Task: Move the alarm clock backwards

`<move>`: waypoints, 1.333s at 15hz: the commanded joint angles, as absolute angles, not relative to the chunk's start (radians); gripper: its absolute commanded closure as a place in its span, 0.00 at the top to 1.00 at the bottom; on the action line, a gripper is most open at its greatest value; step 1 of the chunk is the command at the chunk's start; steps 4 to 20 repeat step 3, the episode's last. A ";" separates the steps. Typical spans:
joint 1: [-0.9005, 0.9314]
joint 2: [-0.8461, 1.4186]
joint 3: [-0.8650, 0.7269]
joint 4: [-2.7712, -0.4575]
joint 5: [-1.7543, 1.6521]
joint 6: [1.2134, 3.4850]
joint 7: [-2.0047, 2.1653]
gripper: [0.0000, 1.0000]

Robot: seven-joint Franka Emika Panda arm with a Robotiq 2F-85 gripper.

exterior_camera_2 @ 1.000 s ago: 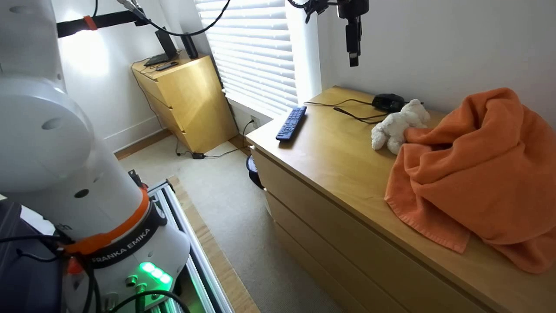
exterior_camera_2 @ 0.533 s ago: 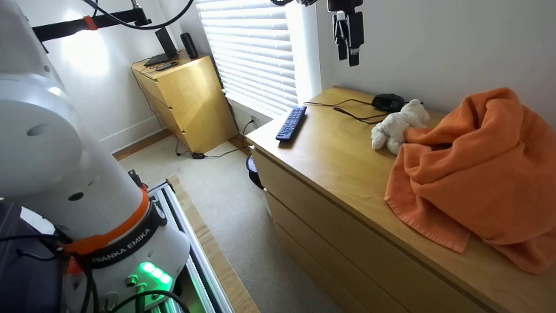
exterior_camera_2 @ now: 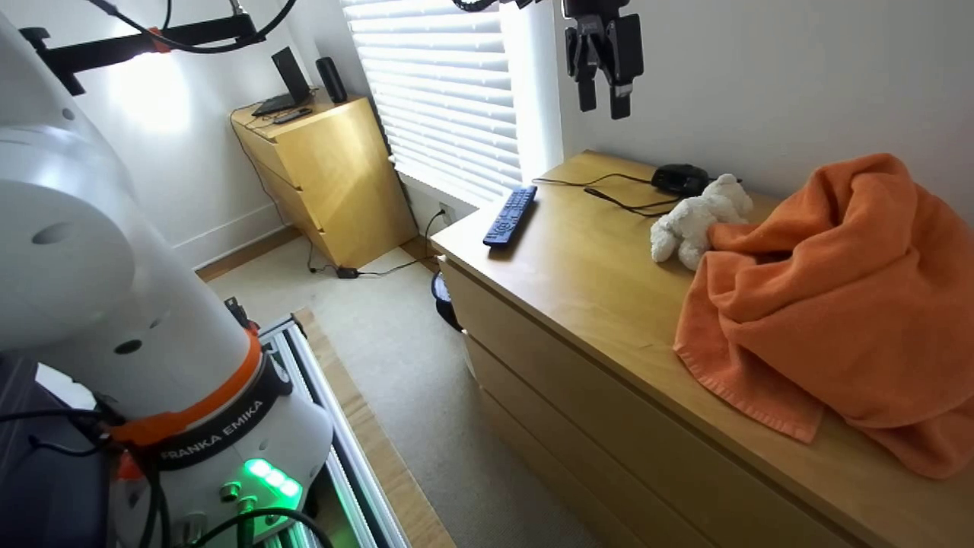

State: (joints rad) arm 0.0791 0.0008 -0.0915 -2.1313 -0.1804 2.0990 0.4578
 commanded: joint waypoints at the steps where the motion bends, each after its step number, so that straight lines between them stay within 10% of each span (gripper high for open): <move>1: 0.047 0.001 -0.059 -2.130 -0.180 2.098 0.457 1.00; 20: 0.047 0.001 -0.058 -2.131 -0.180 2.098 0.456 1.00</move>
